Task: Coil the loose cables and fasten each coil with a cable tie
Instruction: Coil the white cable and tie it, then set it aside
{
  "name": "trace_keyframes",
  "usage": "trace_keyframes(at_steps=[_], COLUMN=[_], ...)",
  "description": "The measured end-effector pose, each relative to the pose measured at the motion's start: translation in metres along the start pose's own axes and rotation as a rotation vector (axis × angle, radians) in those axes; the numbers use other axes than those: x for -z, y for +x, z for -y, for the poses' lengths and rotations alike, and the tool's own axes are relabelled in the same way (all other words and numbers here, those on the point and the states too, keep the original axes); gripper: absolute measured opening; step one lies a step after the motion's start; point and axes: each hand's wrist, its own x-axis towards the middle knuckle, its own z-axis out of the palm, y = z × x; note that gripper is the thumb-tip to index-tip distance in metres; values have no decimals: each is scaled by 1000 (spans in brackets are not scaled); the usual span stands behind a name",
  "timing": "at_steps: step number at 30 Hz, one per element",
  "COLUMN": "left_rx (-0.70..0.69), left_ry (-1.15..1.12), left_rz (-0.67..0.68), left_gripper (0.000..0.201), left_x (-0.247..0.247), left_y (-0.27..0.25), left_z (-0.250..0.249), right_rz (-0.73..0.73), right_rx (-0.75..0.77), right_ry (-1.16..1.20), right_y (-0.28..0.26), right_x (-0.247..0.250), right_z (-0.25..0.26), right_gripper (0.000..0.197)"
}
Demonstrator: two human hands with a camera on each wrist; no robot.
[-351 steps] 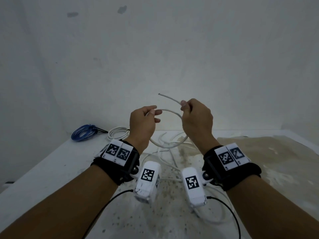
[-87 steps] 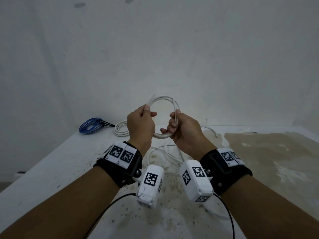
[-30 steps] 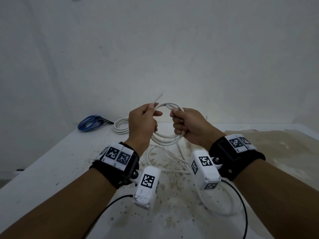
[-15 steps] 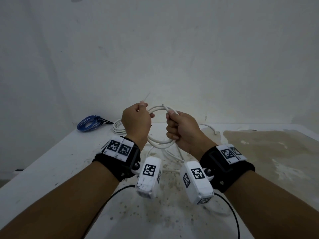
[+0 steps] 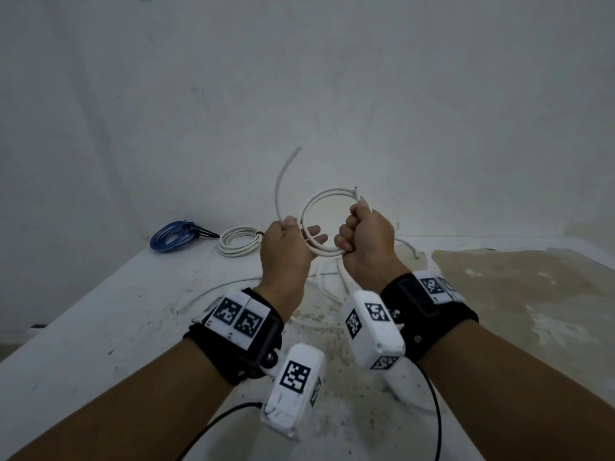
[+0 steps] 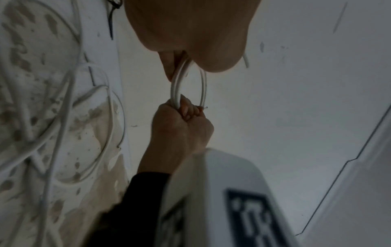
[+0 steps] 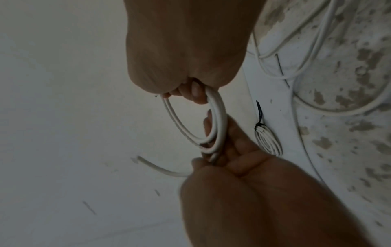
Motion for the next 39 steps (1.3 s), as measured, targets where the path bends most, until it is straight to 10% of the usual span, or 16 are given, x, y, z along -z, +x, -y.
trace_keyframes(at_steps=[7,11,14,20,33,39], left_rx=[-374,-266,-146,-504,-302,-287], left_ry=[478,475,384,669,472,519], left_rz=[-107,-106,17,202,446,344], left_gripper=[39,38,30,28,16,19], left_x=[-3,10,17,25,29,25], left_y=[9,26,30,32,41,41], left_z=[-8,-15,-25,-29,-44,-35], right_rz=[119,252,328,377,477,454], right_rx=[-28,-125,-162,-180,-166,-168], right_ry=[-104,-151,-214,-265,-431,-475], right_y=[-15,-16,-14,-11,-7,-7], right_x=[-7,-1,7,11,22,19], right_z=[-18,-13,-6,-2,15,16], right_gripper=[29,30,29,29,25,26])
